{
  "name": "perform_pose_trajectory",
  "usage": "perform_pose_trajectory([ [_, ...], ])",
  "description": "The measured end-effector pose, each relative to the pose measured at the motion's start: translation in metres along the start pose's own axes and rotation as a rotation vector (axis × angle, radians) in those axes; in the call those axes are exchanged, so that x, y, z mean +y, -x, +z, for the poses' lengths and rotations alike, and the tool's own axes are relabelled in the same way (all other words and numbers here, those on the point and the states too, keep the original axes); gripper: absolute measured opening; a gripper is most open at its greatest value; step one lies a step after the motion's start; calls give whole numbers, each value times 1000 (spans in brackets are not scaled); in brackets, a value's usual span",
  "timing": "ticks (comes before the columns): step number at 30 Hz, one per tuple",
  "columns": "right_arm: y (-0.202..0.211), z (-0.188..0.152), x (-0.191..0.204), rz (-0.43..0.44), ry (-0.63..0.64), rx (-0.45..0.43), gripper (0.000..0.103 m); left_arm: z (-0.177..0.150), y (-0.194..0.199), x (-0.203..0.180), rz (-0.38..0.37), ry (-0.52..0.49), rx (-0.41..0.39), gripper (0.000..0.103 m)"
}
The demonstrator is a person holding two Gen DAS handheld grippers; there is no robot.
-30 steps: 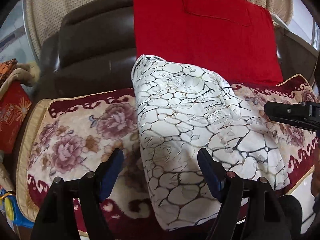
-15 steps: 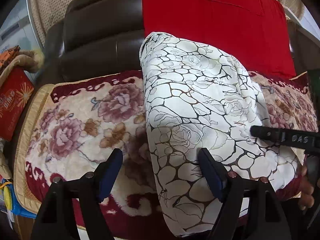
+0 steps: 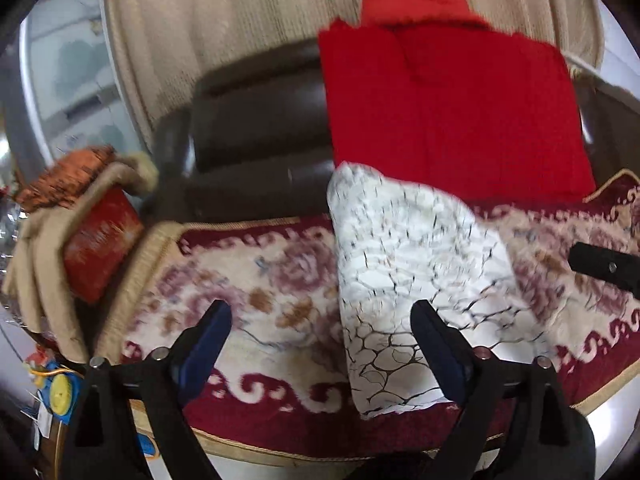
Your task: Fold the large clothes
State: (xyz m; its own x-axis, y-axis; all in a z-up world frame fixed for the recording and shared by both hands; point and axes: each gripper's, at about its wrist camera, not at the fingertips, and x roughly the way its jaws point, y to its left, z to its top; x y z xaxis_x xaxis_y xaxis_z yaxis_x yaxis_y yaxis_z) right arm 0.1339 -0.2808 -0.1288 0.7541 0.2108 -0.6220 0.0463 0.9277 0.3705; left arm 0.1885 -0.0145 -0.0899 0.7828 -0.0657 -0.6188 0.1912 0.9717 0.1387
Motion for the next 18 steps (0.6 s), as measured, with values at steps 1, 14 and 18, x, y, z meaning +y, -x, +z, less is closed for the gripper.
perform_pose_trajectory([
  [1,11,0,4,-3,14,-22,75,2,11,2,7,2,-17,96],
  [14,142,-33,47,-3,127,-209,76,1,137,10,143,38,-164,98],
  [18,165,-50,56,-14,147,-231,76,-6,163,14,158,48,-187,98],
])
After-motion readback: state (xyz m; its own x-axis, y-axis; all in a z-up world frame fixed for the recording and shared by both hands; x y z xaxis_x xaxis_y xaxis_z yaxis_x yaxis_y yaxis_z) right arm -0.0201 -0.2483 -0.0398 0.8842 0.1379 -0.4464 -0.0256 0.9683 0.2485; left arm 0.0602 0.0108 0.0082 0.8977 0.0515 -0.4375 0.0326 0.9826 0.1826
